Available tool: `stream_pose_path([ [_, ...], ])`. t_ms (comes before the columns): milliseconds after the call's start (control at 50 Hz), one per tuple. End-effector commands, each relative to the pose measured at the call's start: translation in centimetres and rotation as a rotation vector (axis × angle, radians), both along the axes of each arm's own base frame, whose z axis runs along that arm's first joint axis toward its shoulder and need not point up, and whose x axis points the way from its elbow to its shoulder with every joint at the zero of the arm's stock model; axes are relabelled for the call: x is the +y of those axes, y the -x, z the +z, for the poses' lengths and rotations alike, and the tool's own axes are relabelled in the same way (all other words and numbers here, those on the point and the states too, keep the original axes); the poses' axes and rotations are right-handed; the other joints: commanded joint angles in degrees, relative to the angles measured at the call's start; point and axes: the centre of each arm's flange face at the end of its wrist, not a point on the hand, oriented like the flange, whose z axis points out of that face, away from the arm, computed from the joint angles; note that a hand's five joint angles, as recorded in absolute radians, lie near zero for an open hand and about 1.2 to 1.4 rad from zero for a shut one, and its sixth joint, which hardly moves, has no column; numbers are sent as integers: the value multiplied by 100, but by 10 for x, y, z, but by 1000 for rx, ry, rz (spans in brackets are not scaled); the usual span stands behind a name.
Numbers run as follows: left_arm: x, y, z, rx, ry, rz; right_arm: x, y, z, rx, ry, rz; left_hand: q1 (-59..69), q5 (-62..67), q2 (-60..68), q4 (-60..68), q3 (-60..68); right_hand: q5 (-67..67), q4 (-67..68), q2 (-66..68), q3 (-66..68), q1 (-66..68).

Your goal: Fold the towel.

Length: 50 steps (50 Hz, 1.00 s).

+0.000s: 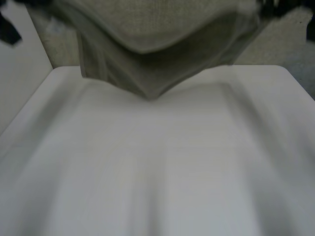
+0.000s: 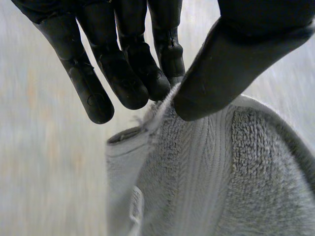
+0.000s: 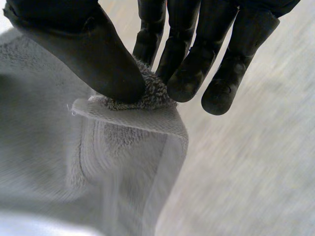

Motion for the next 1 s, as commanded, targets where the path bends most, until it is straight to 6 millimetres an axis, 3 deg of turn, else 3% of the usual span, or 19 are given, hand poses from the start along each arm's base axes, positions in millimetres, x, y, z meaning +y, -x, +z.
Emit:
stream_pose_path([
  [20, 9, -29, -111, -205, -207, -19, 3, 31, -78, 195, -205, 10, 702, 642, 214, 199, 283, 384, 352, 504, 333, 434],
  [40, 14, -32, -126, -231, -238, -24, 6, 36, -88, 214, -234, 9, 702, 642, 214, 199, 283, 384, 352, 504, 333, 434],
  [60, 15, -32, -127, -231, -239, -24, 6, 36, -88, 214, -234, 9, 702, 642, 214, 199, 283, 384, 352, 504, 333, 434],
  [100, 28, -35, -146, -267, -284, -37, 12, 42, -106, 241, -286, 24, 702, 642, 214, 199, 283, 384, 352, 504, 333, 434],
  [180, 44, -39, -148, -280, -294, -57, 22, 46, -110, 255, -304, 39, 702, 642, 214, 199, 283, 384, 352, 504, 333, 434],
  [320, 74, -36, -129, -275, -261, -104, 40, 59, -96, 233, -296, 33, 702, 642, 214, 199, 283, 384, 352, 504, 333, 434],
  [360, 86, -37, -111, -269, -222, -100, 48, 65, -90, 218, -299, 16, 702, 642, 214, 199, 283, 384, 352, 504, 333, 434],
  [500, 101, -39, -89, -224, -186, -98, 64, 68, -73, 187, -277, 9, 702, 642, 214, 199, 283, 384, 352, 504, 333, 434],
  [660, 88, -41, -89, -209, -141, -89, 60, 66, -72, 177, -268, 39, 702, 642, 214, 199, 283, 384, 352, 504, 333, 434],
  [760, 66, -37, -107, -211, -129, -96, 35, 61, -97, 191, -280, 58, 702, 642, 214, 199, 283, 384, 352, 504, 333, 434],
  [820, 49, -30, -118, -210, -131, -101, 19, 48, -113, 204, -269, 64, 702, 642, 214, 199, 283, 384, 352, 504, 333, 434],
  [900, 19, -26, -137, -191, -179, -63, -5, 40, -137, 237, -293, -16, 702, 642, 214, 199, 283, 384, 352, 504, 333, 434],
  [1000, -2, -19, -155, -189, -229, -42, -20, 35, -153, 256, -301, -74, 702, 642, 214, 199, 283, 384, 352, 504, 333, 434],
])
